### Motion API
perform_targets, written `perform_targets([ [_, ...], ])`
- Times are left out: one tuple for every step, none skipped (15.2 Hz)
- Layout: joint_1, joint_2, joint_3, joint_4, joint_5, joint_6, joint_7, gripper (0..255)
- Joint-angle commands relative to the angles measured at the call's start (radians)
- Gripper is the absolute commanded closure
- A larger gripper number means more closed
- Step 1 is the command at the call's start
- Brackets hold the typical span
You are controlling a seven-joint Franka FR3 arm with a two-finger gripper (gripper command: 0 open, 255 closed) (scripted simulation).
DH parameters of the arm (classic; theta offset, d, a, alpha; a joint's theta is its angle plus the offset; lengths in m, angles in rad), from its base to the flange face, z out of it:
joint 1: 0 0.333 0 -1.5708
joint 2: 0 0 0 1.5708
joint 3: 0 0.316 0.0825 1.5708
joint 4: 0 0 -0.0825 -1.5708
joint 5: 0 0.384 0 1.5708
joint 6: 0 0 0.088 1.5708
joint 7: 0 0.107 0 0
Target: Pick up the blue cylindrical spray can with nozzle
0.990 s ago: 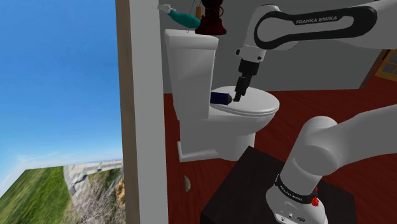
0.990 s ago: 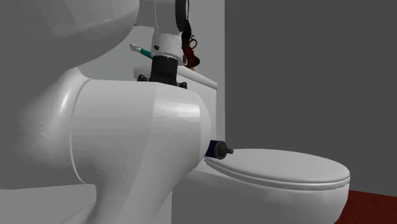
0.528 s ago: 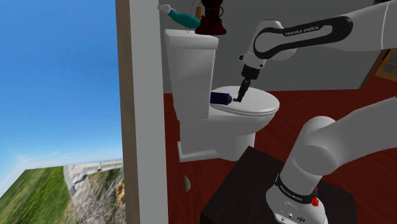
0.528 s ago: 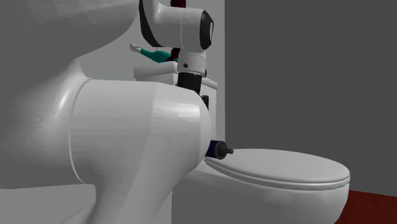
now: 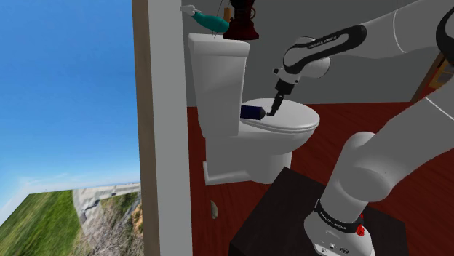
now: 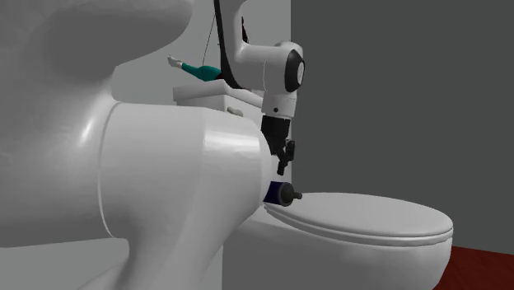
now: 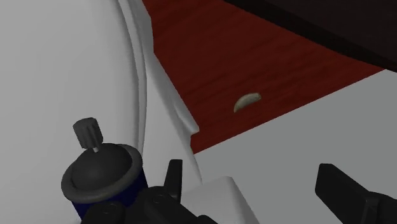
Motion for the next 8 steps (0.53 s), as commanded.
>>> perform_targets([
  [0.039, 0.070, -0.074, 0.032, 0.044, 0.053, -0.098, 0],
  [0.065, 0.109, -0.113, 0.055, 0.076, 0.073, -0.149, 0],
  [0.093, 0.150, -0.155, 0.079, 0.115, 0.090, -0.204, 0],
  [0.123, 0.194, -0.197, 0.106, 0.162, 0.104, -0.264, 0],
  [0.155, 0.242, -0.241, 0.134, 0.218, 0.115, -0.330, 0],
  [0.188, 0.296, -0.286, 0.165, 0.285, 0.120, -0.401, 0],
  [0.218, 0.358, -0.329, 0.199, 0.365, 0.119, -0.481, 0],
  [0.237, 0.429, -0.365, 0.237, 0.459, 0.108, -0.568, 0],
])
